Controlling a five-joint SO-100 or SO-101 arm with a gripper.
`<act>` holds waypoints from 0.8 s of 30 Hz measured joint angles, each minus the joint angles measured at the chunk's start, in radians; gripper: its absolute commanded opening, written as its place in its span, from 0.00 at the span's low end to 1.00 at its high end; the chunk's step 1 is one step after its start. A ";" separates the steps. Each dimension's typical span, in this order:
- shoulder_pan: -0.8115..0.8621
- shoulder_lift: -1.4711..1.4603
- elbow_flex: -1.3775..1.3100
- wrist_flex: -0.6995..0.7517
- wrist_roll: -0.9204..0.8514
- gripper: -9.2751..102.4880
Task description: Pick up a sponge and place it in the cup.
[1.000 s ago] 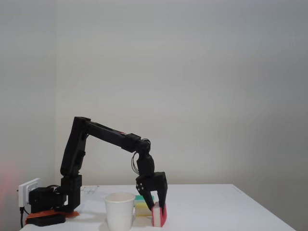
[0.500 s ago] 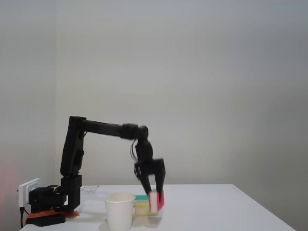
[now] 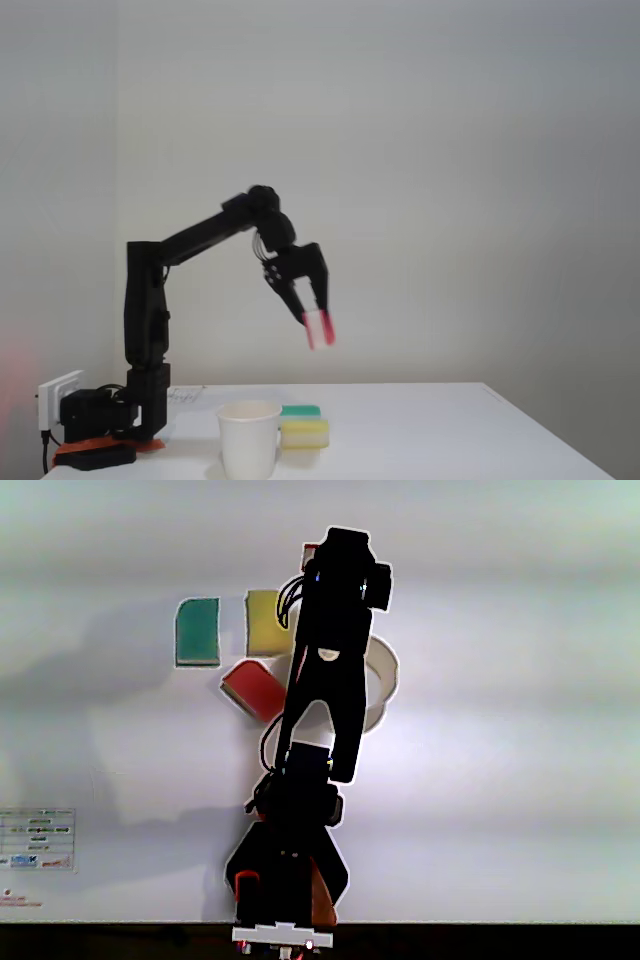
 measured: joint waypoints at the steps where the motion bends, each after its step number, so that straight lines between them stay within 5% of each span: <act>1: 0.009 0.034 0.023 0.002 -0.018 0.08; 24: 0.164 0.692 0.923 -0.287 -0.124 0.08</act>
